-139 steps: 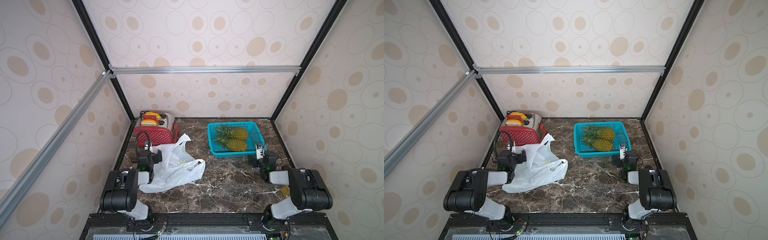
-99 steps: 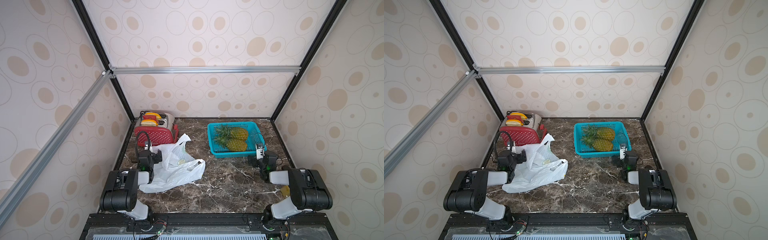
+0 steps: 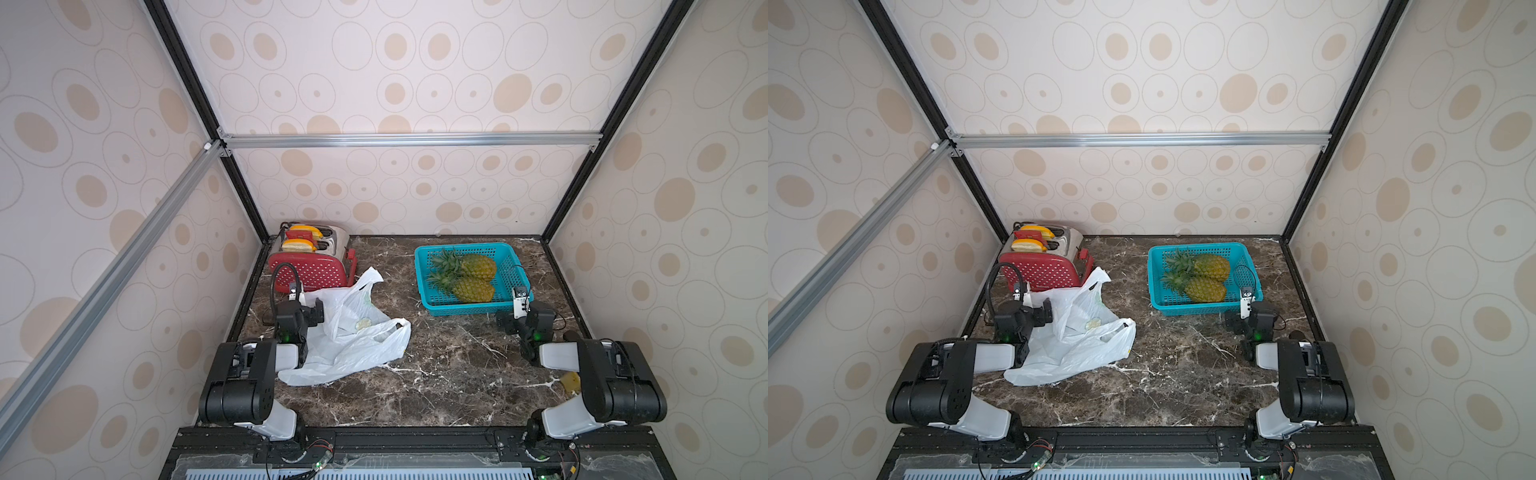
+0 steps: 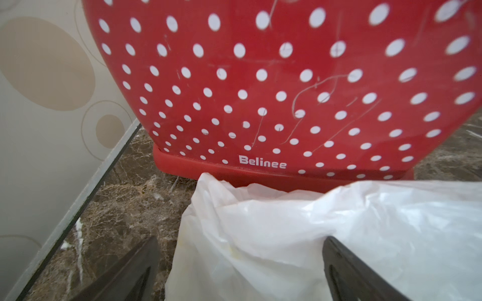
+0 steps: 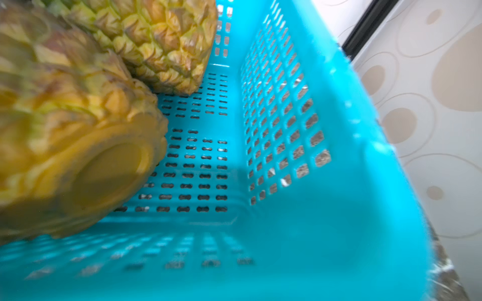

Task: Place the pineapple into a plastic bag & tie a knot
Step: Pick up the plastic bag at the center of the board.

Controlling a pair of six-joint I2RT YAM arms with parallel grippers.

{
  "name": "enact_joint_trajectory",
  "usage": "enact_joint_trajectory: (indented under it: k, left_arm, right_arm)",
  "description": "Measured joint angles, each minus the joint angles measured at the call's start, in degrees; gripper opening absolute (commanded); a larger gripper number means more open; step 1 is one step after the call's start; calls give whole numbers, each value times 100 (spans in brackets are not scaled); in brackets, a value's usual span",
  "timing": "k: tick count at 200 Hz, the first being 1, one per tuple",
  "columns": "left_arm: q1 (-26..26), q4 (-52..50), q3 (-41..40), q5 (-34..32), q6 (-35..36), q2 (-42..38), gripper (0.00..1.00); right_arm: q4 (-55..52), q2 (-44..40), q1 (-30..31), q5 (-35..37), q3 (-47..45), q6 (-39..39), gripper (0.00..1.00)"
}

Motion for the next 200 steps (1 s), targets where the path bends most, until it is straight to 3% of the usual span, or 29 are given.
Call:
enact_joint_trajectory:
  k: [37,80,111,151,200]
  left_arm:
    - [-2,-444,-219,-190,-9,-1366,99]
    - [-4,-1790,-26,-678,-369,-2859,99]
    - [-4,-3132,439,-654,-868,-3556,99]
    - [-116,-4896,1182,149,-2135,-3860,99]
    - [-1554,-7062,1333,343,-3781,-4229,99]
  right_arm:
    - [-813,-1582,-15,251,-79,155,100]
    - [-2463,-2992,-57,710,297,1250,100]
    - [-3689,-3145,-59,350,960,1742,100]
    - [-4776,-2942,66,-525,1731,2238,97]
    - [-5552,-2562,1012,-933,2321,2173,96]
